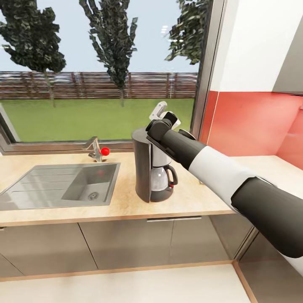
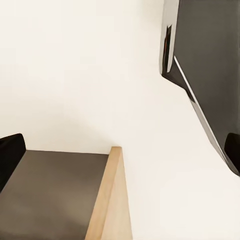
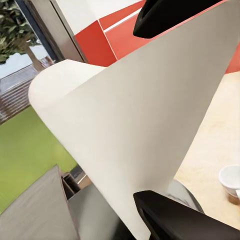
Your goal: Set up a coffee station on the kitchen countertop: keep the coffee maker on the countertop, move the bottle of coffee from the kitchen shelf to the counter next to the coffee maker, place a paper coffee filter on top of the coffee maker, put the saucer next to the coffee maker with the coffee cup on the saucer, and place the electric kettle next to the coffee maker.
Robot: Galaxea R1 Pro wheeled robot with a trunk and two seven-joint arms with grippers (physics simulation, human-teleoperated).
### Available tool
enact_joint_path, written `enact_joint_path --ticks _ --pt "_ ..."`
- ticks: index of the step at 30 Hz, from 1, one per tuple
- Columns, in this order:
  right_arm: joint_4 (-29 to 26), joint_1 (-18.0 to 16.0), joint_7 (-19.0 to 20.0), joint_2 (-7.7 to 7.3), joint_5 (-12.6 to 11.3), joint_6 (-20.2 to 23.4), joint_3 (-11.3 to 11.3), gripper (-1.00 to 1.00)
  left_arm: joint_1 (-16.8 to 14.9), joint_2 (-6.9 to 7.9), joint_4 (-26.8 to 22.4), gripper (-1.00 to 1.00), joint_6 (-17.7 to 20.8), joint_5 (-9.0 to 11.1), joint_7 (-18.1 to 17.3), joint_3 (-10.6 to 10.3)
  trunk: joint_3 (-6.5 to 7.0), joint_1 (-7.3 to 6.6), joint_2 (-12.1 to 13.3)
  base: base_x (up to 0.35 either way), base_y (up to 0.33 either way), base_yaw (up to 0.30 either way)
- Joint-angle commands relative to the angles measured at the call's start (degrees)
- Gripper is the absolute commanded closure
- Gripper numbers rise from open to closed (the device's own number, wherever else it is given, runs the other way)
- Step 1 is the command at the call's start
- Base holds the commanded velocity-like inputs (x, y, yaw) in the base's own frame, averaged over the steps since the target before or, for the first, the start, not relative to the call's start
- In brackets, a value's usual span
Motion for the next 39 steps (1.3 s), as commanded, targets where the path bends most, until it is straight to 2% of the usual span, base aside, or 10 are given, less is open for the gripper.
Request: enact_joint_path --ticks 1,12,13,39 --pt "0.01 -0.11 -0.51 0.00 -0.60 0.15 0.26 1.00 0.06 0.01 -0.25 -1.00 0.35 -0.01 0.12 0.00 -0.11 0.04 -0.12 0.000 0.000 0.000" --pt "0.15 -0.11 -0.52 0.00 -0.60 0.24 0.26 1.00 0.06 -0.04 -0.25 -1.00 0.32 -0.01 0.12 -0.01 -0.11 0.04 -0.12 0.000 0.000 0.000" --pt "0.13 -0.11 -0.53 0.00 -0.59 0.24 0.26 -1.00 0.06 -0.05 -0.25 -1.00 0.32 -0.01 0.12 -0.01 -0.11 0.04 -0.12 0.000 0.000 0.000" --pt "0.04 -0.11 -0.50 0.00 -0.52 0.24 0.26 -1.00 0.06 -0.04 -0.25 -1.00 0.01 -0.04 0.18 -0.01 -0.11 0.04 -0.12 -0.005 -0.005 0.000"
